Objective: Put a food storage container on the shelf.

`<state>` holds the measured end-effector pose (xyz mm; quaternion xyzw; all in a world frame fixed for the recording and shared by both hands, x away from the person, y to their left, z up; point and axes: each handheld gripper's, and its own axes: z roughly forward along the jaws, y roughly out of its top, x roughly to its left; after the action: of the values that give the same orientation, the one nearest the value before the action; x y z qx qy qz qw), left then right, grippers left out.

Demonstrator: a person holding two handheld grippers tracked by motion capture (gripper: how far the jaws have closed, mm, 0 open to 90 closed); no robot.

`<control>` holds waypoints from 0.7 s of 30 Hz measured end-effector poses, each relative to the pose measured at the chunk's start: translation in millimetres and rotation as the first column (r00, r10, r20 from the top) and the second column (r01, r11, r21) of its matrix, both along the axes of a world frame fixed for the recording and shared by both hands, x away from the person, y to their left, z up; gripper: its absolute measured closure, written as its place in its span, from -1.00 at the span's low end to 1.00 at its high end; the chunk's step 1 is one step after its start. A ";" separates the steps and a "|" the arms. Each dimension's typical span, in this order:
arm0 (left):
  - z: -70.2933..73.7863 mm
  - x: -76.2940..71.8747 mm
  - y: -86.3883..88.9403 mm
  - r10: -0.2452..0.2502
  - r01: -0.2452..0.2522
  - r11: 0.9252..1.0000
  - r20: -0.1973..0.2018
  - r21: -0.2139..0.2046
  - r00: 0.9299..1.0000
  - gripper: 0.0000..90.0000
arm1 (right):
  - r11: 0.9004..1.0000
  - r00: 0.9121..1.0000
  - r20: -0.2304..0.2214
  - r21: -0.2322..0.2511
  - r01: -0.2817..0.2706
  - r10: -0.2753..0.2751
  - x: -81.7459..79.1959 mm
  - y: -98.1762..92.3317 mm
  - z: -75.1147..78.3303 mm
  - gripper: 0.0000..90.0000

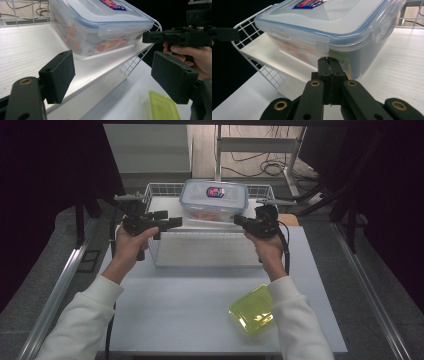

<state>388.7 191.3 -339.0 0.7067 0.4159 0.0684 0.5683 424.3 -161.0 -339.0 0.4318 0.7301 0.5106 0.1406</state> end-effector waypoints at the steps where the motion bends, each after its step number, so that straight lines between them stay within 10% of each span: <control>1: -1.2 0.0 0.3 0.000 0.000 1.000 -0.004 0.001 1.000 -0.58 | 1.000 1.000 0.000 0.003 0.010 -0.010 2.4 -1.5 0.3 0.99; 21: -6.6 -17.7 2.9 0.005 -0.006 0.999 0.030 0.032 1.000 -0.59 | 0.999 1.000 0.022 0.029 -0.023 0.023 -13.5 -9.2 3.3 0.99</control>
<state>371.0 194.2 -345.6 0.7136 0.4080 0.0873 0.5627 410.8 -170.2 -335.7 0.4199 0.7259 0.5274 0.1362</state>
